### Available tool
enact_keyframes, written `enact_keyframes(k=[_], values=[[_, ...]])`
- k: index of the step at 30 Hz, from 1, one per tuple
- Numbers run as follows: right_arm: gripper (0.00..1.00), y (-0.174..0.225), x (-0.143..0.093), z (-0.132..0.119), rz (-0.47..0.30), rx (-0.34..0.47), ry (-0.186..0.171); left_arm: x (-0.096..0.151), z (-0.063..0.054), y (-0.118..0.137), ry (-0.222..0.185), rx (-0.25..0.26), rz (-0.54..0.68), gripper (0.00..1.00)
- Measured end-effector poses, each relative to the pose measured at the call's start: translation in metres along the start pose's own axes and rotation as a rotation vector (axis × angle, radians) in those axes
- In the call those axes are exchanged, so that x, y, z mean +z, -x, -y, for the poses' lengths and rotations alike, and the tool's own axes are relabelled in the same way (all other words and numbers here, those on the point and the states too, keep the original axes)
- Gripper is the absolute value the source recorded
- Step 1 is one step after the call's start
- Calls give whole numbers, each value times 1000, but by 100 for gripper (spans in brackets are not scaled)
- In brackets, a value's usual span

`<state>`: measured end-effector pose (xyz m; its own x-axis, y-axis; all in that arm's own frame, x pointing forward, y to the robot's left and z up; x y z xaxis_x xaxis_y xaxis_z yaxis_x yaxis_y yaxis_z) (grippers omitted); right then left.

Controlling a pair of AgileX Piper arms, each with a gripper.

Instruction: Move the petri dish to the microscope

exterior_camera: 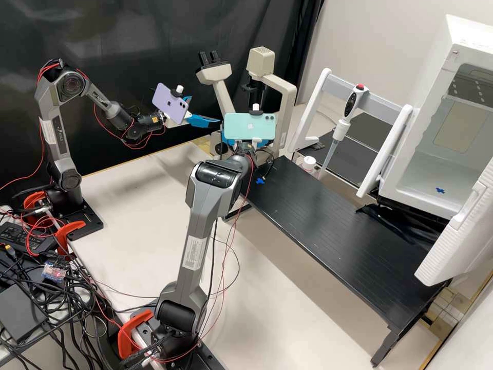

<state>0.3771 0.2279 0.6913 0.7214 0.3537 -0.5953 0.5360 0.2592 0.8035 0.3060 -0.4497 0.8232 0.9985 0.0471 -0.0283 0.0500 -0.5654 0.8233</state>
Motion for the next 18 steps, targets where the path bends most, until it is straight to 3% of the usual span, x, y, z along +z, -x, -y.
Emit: enact_keyframes(k=[6,10,13,16,18], values=[[100,58,0,0,-94,97,44,0,0,0,0,0,0,100],[100,108,0,-2,-184,201,108,0,0,0,0,0,0,100],[100,148,4,-6,-248,323,157,0,0,0,0,0,0,100],[100,187,18,-14,-234,458,174,0,0,0,0,0,0,100],[100,207,28,-15,-188,529,161,0,0,0,0,0,0,100]])
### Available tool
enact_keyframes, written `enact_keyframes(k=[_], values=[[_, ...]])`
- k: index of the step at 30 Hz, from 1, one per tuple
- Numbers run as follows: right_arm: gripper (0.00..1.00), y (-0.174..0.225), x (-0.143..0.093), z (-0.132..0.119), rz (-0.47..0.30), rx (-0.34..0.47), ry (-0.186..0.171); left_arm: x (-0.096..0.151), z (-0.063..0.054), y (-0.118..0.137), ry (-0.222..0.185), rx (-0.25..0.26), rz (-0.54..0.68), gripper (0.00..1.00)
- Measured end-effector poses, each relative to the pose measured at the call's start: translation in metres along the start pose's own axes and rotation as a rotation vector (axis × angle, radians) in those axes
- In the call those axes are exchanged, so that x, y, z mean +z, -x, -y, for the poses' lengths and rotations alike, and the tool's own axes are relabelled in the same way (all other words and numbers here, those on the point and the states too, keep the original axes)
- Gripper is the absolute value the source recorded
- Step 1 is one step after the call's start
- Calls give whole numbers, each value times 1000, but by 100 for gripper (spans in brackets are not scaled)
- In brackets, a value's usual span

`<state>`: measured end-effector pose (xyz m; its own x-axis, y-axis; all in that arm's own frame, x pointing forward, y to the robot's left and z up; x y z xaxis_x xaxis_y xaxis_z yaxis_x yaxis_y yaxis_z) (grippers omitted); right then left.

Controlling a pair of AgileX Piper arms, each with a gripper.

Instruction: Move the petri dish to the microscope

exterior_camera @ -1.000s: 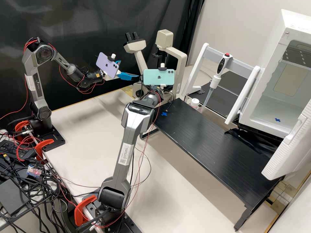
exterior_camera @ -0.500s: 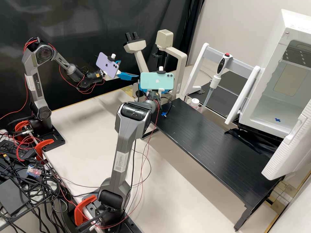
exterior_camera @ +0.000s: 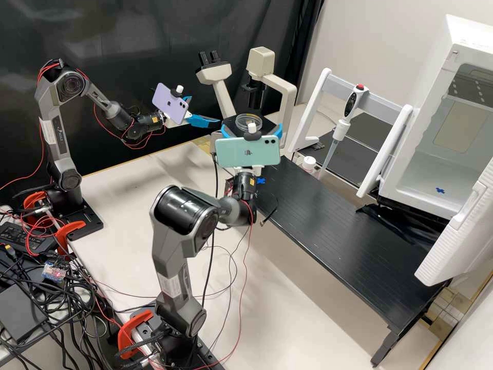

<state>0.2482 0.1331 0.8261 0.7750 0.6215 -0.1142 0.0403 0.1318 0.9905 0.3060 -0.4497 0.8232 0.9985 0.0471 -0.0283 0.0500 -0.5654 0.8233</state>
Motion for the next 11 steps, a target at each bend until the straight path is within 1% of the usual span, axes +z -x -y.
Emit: enact_keyframes(k=[2,3,4,6,7,8,11], values=[[100,22,13,-13,110,94,13,0,0,0,0,0,0,100],[100,27,16,-16,143,119,10,0,0,0,0,0,0,100],[100,37,23,-19,208,162,3,0,0,0,0,0,0,100],[100,49,33,-26,291,225,-5,0,0,0,0,0,0,100],[100,55,39,-29,330,253,-22,0,0,0,0,0,0,100],[100,59,42,-30,349,267,-29,0,0,0,0,0,0,100],[100,73,55,-40,417,335,-91,0,0,0,0,0,0,100]])
